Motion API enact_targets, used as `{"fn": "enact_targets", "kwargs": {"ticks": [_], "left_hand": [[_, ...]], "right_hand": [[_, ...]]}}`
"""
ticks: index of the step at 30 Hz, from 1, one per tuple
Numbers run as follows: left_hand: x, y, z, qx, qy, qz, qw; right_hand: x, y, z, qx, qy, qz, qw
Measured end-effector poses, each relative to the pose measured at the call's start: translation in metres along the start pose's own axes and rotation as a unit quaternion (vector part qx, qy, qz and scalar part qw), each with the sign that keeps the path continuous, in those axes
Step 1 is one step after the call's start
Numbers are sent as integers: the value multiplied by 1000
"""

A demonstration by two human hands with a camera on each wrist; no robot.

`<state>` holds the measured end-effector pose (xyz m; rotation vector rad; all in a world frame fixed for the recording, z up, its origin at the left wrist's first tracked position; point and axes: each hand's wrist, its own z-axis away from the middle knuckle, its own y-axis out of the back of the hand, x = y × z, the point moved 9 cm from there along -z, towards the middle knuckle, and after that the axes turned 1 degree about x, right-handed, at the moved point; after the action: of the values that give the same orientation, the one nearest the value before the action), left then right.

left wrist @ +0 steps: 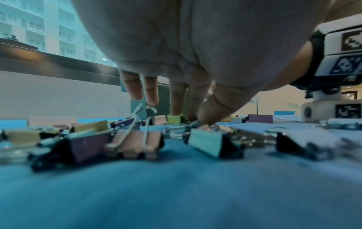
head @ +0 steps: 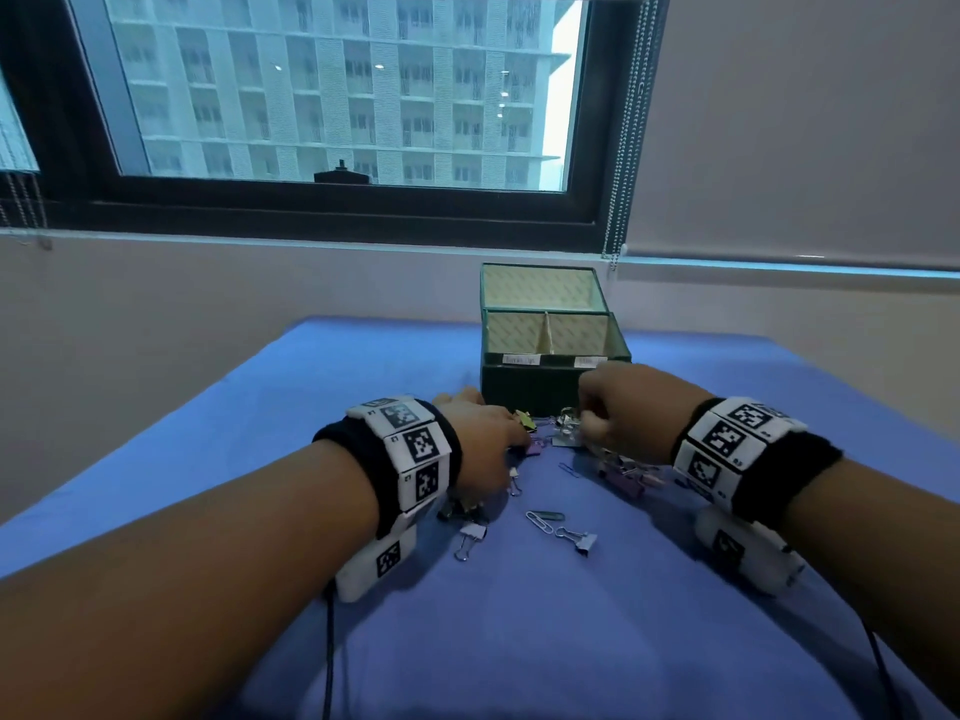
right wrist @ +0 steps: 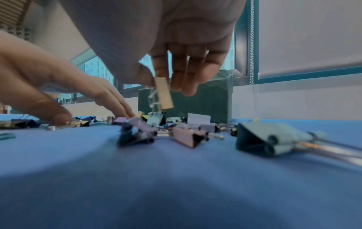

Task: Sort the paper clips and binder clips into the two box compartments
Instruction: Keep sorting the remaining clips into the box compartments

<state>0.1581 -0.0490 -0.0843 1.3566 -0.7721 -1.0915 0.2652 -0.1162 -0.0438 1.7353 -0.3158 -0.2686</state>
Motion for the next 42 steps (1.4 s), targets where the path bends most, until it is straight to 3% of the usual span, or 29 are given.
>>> {"fn": "enact_targets", "kwargs": {"ticks": [4, 13, 19, 25, 32, 39, 42], "left_hand": [[-9, 11, -5, 51, 32, 22, 998], [7, 5, -2, 9, -29, 60, 998], [0, 14, -2, 50, 1, 61, 997], [0, 16, -5, 79, -8, 49, 996], [-2, 31, -6, 150, -25, 94, 984], [-11, 34, -6, 173, -9, 139, 975], [1, 27, -4, 135, -45, 122, 982]], "right_hand": [[13, 1, 3, -10, -64, 46, 997], [1, -37, -3, -115, 12, 49, 992], [-9, -28, 2, -77, 53, -28, 995], [-21, 1, 5, 34, 101, -135, 985], [-23, 6, 9, 40, 100, -204, 973], [-8, 15, 3, 99, 51, -143, 983], [-3, 5, -1, 65, 38, -71, 995]]}}
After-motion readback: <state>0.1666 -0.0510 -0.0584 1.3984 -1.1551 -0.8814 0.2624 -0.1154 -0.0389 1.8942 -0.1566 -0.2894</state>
